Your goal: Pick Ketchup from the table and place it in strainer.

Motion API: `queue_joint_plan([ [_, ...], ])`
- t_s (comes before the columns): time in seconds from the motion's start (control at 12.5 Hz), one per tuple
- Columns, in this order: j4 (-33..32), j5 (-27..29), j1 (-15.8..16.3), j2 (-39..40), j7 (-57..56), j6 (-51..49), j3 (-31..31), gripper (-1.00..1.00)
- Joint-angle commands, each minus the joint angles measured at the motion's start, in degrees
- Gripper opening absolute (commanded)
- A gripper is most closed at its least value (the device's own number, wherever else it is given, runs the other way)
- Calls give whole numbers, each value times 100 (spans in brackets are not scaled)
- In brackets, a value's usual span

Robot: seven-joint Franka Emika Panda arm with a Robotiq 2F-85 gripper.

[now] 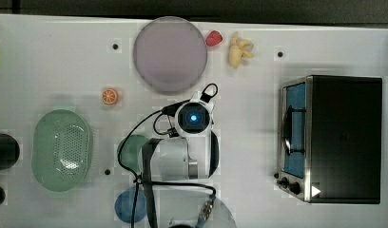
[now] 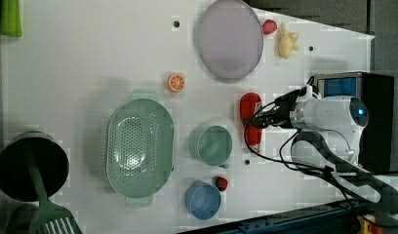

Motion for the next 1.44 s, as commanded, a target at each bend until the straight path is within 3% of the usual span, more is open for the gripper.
queue_joint_plan([
  [0.08, 256, -1, -58, -1168, 182, -1034, 66, 22],
  [0.4, 681, 18, -23, -2270, 385, -2851, 357, 22],
  [0.64, 960, 212, 39, -2662, 1336, -3661, 830, 22],
  [0.88, 1138, 664, 141, -2660, 2319, -3697, 1503, 22],
  [1.12, 1201, 749, 191, -2422, 3733, -3527, 2271, 22],
  [1.44, 1200, 750, 231, -1596, 5383, -2293, 3124, 22],
])
